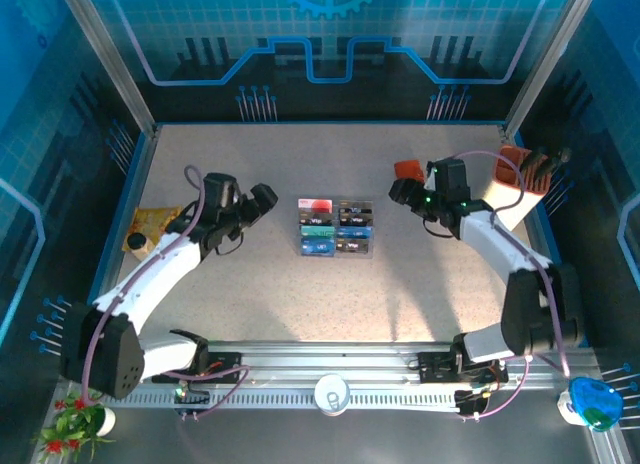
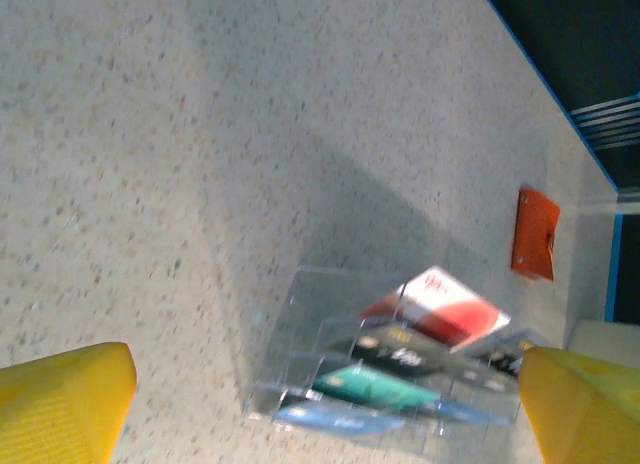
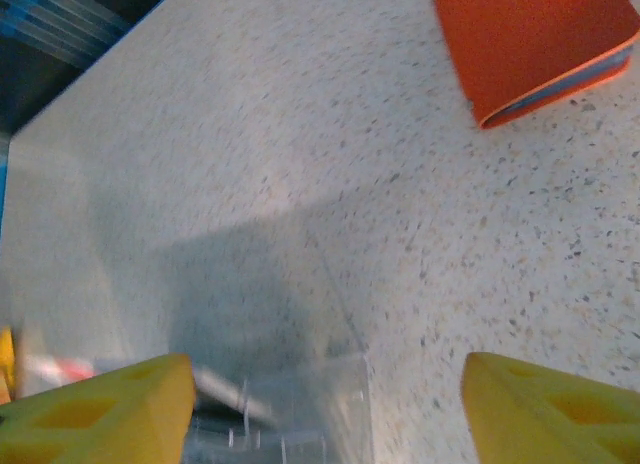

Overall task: Put the credit cards into the card holder
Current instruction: Pick up the card holder from the top-right of the table.

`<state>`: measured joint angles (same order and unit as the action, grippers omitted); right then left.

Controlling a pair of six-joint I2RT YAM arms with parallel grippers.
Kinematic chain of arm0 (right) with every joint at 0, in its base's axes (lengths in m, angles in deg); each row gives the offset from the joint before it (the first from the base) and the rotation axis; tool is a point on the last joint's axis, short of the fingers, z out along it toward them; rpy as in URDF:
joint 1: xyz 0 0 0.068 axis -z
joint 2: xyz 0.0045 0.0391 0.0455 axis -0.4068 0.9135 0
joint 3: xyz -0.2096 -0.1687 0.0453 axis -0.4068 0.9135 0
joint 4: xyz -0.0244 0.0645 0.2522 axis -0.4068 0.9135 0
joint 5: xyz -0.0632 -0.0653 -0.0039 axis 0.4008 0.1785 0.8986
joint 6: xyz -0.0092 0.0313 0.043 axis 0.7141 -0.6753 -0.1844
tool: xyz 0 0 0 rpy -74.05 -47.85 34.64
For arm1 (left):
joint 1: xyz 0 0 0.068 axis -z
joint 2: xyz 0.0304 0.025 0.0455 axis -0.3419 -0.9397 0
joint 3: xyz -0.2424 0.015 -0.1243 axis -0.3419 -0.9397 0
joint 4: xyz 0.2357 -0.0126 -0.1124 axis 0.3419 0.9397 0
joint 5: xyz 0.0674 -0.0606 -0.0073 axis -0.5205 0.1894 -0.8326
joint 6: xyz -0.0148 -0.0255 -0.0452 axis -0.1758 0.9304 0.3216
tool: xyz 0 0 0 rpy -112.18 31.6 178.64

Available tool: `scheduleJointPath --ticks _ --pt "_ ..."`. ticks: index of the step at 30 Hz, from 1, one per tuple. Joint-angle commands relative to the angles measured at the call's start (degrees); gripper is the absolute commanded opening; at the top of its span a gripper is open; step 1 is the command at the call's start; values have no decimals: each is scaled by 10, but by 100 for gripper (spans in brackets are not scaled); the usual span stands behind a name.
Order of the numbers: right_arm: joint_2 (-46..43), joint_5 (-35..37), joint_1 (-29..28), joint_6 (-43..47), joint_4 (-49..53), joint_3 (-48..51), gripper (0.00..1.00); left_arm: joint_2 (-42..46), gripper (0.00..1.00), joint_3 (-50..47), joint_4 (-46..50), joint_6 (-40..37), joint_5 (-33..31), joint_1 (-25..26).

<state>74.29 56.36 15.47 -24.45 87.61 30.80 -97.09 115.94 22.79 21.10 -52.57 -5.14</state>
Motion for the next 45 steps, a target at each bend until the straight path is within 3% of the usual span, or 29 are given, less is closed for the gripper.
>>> scheduleJointPath --ticks 1,6,11,38,42,45 --pt "60 31 7 -71 -10 -43 62 47 99 -57 -1 9 49 7" --pt "125 99 6 -123 -21 -70 51 107 99 -117 -13 28 55 17" --pt "166 140 9 -152 -43 -79 48 118 99 -114 4 11 63 18" --pt "338 138 20 -194 -98 -184 39 66 99 -112 -6 -15 85 18" --pt "350 132 24 -193 -113 -185 31 65 99 -110 -5 -16 83 18" --pt "352 130 27 -186 -118 -182 17 66 99 -111 1 -16 80 19"
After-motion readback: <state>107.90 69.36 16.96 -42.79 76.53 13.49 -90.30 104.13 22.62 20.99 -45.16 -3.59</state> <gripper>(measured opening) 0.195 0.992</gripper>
